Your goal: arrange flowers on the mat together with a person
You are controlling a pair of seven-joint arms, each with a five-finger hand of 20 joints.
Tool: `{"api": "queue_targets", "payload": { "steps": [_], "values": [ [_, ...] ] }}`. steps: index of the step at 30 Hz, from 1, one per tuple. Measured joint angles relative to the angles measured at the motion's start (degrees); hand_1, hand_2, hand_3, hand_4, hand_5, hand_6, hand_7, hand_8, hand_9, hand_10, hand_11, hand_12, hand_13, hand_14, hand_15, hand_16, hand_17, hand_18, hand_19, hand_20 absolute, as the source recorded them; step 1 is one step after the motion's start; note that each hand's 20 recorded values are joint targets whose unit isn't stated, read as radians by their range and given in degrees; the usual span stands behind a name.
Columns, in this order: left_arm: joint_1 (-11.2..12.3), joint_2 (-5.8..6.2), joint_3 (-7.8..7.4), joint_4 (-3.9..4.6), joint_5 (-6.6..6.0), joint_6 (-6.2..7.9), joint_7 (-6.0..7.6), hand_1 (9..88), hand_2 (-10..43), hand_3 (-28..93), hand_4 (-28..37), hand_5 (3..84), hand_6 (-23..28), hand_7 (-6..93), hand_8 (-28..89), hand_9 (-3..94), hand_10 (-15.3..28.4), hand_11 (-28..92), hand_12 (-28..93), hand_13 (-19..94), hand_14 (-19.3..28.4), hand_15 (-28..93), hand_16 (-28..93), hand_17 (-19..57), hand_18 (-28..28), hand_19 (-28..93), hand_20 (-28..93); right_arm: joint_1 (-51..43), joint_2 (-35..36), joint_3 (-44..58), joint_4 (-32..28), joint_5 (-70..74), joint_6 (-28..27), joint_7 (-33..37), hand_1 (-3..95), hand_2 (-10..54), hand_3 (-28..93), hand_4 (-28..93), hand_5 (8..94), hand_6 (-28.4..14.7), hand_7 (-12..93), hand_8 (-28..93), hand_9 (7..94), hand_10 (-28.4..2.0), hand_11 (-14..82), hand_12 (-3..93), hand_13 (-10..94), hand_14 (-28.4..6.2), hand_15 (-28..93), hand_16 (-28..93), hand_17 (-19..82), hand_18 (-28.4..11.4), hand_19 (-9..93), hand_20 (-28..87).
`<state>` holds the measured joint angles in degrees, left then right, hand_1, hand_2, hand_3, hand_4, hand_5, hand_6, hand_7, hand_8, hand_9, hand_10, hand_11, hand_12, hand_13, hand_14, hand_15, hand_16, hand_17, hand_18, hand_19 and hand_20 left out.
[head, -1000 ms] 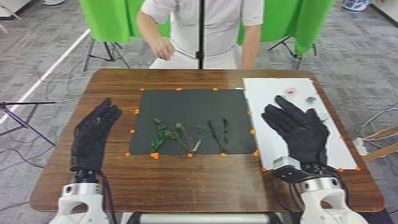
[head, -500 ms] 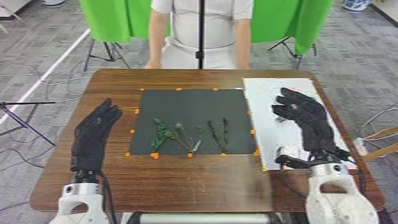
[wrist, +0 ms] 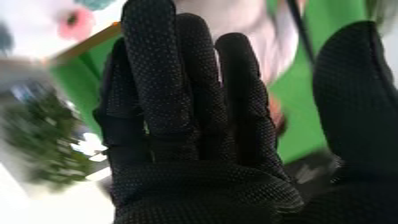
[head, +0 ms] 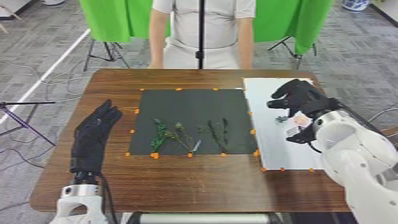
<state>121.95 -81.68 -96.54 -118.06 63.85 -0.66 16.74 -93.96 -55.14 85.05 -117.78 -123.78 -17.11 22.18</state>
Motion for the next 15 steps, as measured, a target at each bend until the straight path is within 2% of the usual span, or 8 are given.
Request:
{"api": "queue_targets", "payload": {
  "steps": [4,10,15],
  "values": [
    [0.2,-0.07,-0.01,-0.10,0.07,0.07,-0.04,28.9,-8.1,65,-15.9,42.4,5.4,5.6,-5,39.1,12.0,13,17,35,14.3,10,2,11.2,7.8,3,20,6.0,1.8,-5.7,2.2,-9.2,-7.3,2.5,36.8,-9.5,66,-26,55.7,0.6,13,-10,73.1,-15.5,15.9,20.1,78,-8.2,41,27,39,-19.4,71,41],
    [0.4,-0.17,-0.10,-0.21,0.16,0.17,-0.15,28.8,-8.0,65,-15.8,42.4,5.4,5.5,-5,39.1,11.9,13,17,35,14.3,10,2,11.1,7.8,3,20,11.3,2.2,-8.9,5.8,-25.1,-21.2,1.6,36.1,-9.5,65,-26,54.7,0.8,13,-10,73.5,-15.1,15.8,20.1,78,-7.9,41,27,39,-19.5,71,40],
    [0.4,-0.19,-0.10,-0.22,0.23,0.21,-0.25,29.0,-7.9,65,-15.9,42.4,5.4,5.5,-5,39.1,12.0,13,17,35,14.3,10,2,11.1,7.8,3,20,11.6,2.3,-8.2,7.4,-25.5,-21.8,2.3,36.0,-9.5,65,-27,54.5,0.8,13,-10,74.5,-14.7,16.1,20.0,80,-7.5,41,28,40,-19.7,73,40]
  ]
}}
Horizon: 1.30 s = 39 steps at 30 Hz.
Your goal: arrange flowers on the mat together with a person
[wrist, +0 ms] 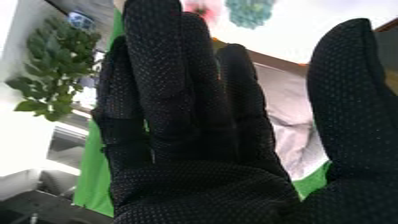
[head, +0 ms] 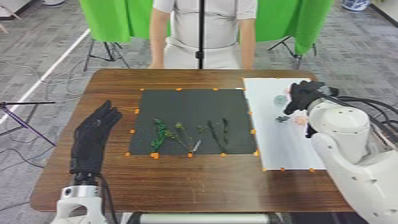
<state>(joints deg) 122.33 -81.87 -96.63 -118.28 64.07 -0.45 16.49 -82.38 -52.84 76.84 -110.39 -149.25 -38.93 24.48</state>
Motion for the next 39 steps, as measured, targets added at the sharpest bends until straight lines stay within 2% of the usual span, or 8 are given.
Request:
{"api": "queue_targets", "payload": {
  "steps": [5,15,21,25,28,34,36,39],
  "values": [
    [-0.1,0.01,0.02,0.01,0.05,-0.04,-0.20,29.1,-7.9,65,-15.9,42.4,5.5,5.5,-5,39.1,12.0,13,17,35,14.3,10,2,11.0,7.8,3,20,0.0,-0.1,0.2,1.4,6.3,0.3,1.1,36.2,-9.5,65,-27,53.7,0.8,13,-10,75.6,-13.9,16.0,19.6,81,-6.8,41,28,41,-19.4,74,40],
    [-1.2,0.19,0.22,0.30,0.18,-0.18,-0.25,29.1,-7.9,65,-15.9,42.4,5.4,5.5,-5,39.1,12.1,13,17,35,14.4,10,2,11.0,7.8,3,20,1.0,-1.7,-2.0,5.8,5.7,0.6,1.8,37.5,-9.5,66,-27,54.4,1.1,14,-10,77.3,-13.1,16.2,19.4,83,-6.3,42,29,43,-19.5,77,39],
    [-1.2,0.19,0.23,0.30,0.19,-0.16,-0.22,29.2,-7.8,64,-16.0,42.5,5.6,5.5,-5,39.1,12.0,13,17,35,14.4,10,2,10.9,7.7,3,20,0.7,-3.0,-1.9,6.7,6.0,2.2,2.1,41.1,-9.5,67,-28,57.0,2.0,15,-10,81.0,-12.0,17.4,19.8,86,-4.6,43,31,43,-19.5,79,40],
    [-1.1,0.07,0.22,0.30,0.19,-0.13,-0.22,29.3,-7.8,64,-15.9,42.5,5.6,5.4,-5,39.0,12.0,13,17,35,14.4,10,2,10.9,7.7,3,20,-0.8,-3.3,-1.8,6.5,5.5,5.7,1.9,43.8,-9.5,69,-28,60.7,3.1,16,-11,83.5,-10.5,18.6,20.2,88,-3.3,45,32,44,-19.4,82,41],
    [-1.1,0.02,0.20,0.30,0.19,-0.12,-0.23,29.3,-7.8,64,-15.9,42.5,5.6,5.4,-5,39.1,12.0,13,17,35,14.3,10,2,10.8,7.7,3,20,-2.5,-3.4,-1.9,6.2,4.5,7.9,1.7,45.8,-9.5,68,-28,61.8,3.8,17,-12,84.3,-9.8,17.3,23.9,89,-3.0,45,33,44,-19.5,82,41],
    [-1.1,-0.08,0.16,0.28,0.20,-0.12,-0.36,29.4,-7.8,64,-15.9,42.5,5.6,5.5,-5,39.1,12.0,13,17,35,14.3,10,2,10.8,7.6,3,20,-4.6,-3.9,-2.0,5.6,2.0,10.1,1.2,60.4,-9.5,51,-25,67.3,4.9,18,-12,90.3,-7.6,6.9,35.3,91,-2.0,46,34,46,-19.0,84,40],
    [-1.0,-0.09,0.16,0.28,0.20,-0.13,-0.43,29.4,-7.8,64,-16.0,42.5,5.6,5.5,-5,39.1,12.0,13,17,35,14.3,10,2,10.7,7.6,3,20,-4.9,-4.0,-2.3,5.9,1.5,11.8,1.2,62.5,-9.5,52,-26,71.4,4.5,18,-4,92.2,-7.3,6.2,36.5,92,-1.7,46,34,46,-18.9,85,40],
    [-1.1,-0.09,0.16,0.28,0.20,-0.16,-0.58,29.4,-7.8,64,-16.0,42.5,5.6,5.4,-5,39.0,11.9,13,17,35,14.4,10,2,10.7,7.6,3,20,-5.4,-4.2,-2.6,6.8,1.0,16.2,1.1,63.8,-9.5,54,-26,79.5,3.8,17,2,93.6,-6.9,10.2,35.4,93,-1.1,47,34,48,-18.8,86,40]
  ]
}}
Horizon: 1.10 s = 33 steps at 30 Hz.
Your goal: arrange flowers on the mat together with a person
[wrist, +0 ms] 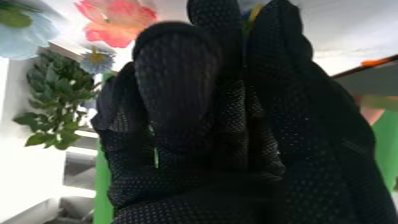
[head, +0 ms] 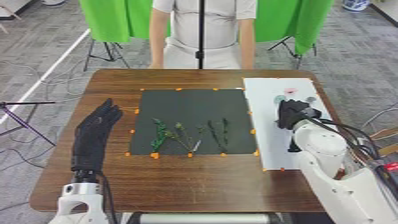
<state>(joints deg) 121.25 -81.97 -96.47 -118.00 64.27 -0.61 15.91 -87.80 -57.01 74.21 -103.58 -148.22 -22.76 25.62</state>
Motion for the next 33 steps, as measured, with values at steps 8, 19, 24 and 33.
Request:
{"api": "queue_targets", "payload": {
  "steps": [8,19,24,33],
  "values": [
    [0.0,0.00,-0.15,0.02,0.00,0.03,-0.03,29.4,-7.7,64,-15.9,42.5,5.5,5.5,-5,39.0,12.0,13,17,35,14.3,10,2,10.7,7.7,3,20,-1.8,0.2,-0.9,1.6,0.1,9.9,-0.9,64.1,-9.5,57,-25,85.0,3.3,17,5,93.7,-6.5,17.1,33.4,94,-0.5,53,32,51,-18.4,89,39],
    [0.8,1.31,-2.43,0.01,-0.99,3.36,0.69,21.8,0.3,66,-25.0,43.3,5.6,5.5,-5,39.7,12.4,13,16,35,14.5,10,2,10.9,7.8,3,20,5.6,1.9,-4.7,-7.9,5.9,10.5,-2.4,64.5,-9.5,58,-26,85.8,3.0,17,6,93.7,-6.4,17.1,33.6,94,-0.2,56,34,51,-18.6,90,40],
    [2.0,1.77,-4.25,0.01,-1.83,7.73,1.60,20.6,2.1,67,-27.1,43.6,5.7,5.7,-5,40.0,12.6,13,16,36,14.5,10,2,11.5,7.7,3,20,18.0,-1.2,-13.8,-4.4,7.6,10.7,-9.1,64.6,-9.5,58,-25,85.9,3.1,17,6,93.7,-6.3,16.9,33.8,94,0.1,56,35,50,-18.7,90,41],
    [2.3,1.48,-4.22,1.93,-4.29,10.63,3.68,19.6,1.9,68,-28.1,43.6,5.6,6.0,-5,40.3,12.7,14,16,36,14.4,10,2,11.7,7.7,3,20,30.5,-17.9,-26.7,11.2,-0.8,8.3,-20.0,64.9,-9.5,57,-25,85.8,3.4,17,6,93.7,-6.4,16.8,33.7,94,-0.4,57,36,50,-18.8,91,42]
  ]
}}
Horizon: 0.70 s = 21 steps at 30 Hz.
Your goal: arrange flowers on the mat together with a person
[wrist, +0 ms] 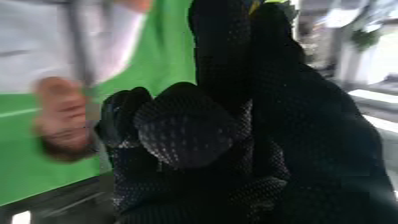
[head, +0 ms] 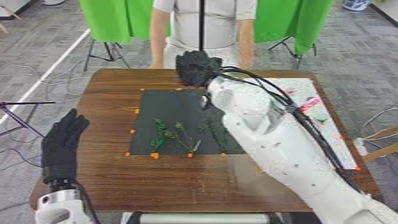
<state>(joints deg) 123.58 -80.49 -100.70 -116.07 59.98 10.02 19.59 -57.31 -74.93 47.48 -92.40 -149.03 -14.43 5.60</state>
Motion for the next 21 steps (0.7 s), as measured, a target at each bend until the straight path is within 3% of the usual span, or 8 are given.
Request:
{"api": "queue_targets", "payload": {
  "steps": [9,21],
  "values": [
    [-0.6,-0.01,1.13,0.62,-0.11,-0.08,-0.03,19.6,1.8,68,-28.2,43.6,5.6,6.1,-5,40.3,12.7,14,16,36,14.4,10,2,11.7,7.7,3,20,-1.8,-12.5,-3.5,8.7,-6.6,-3.1,-3.7,64.9,-9.5,57,-26,85.7,3.5,18,6,93.7,-6.3,16.7,33.5,94,-0.3,57,37,50,-18.8,91,42],
    [-1.8,0.02,1.90,1.24,-0.12,-0.93,-0.10,19.4,-0.5,69,-27.7,43.7,5.6,6.1,-5,40.4,12.6,14,16,36,14.4,10,2,11.7,7.7,3,21,-5.9,-14.8,-4.4,10.3,-11.2,-6.8,-5.2,60.0,-9.5,58,-27,81.9,4.3,18,4,93.7,-6.6,12.9,35.4,92,-0.8,58,39,49,-19.2,90,42]
  ]
}}
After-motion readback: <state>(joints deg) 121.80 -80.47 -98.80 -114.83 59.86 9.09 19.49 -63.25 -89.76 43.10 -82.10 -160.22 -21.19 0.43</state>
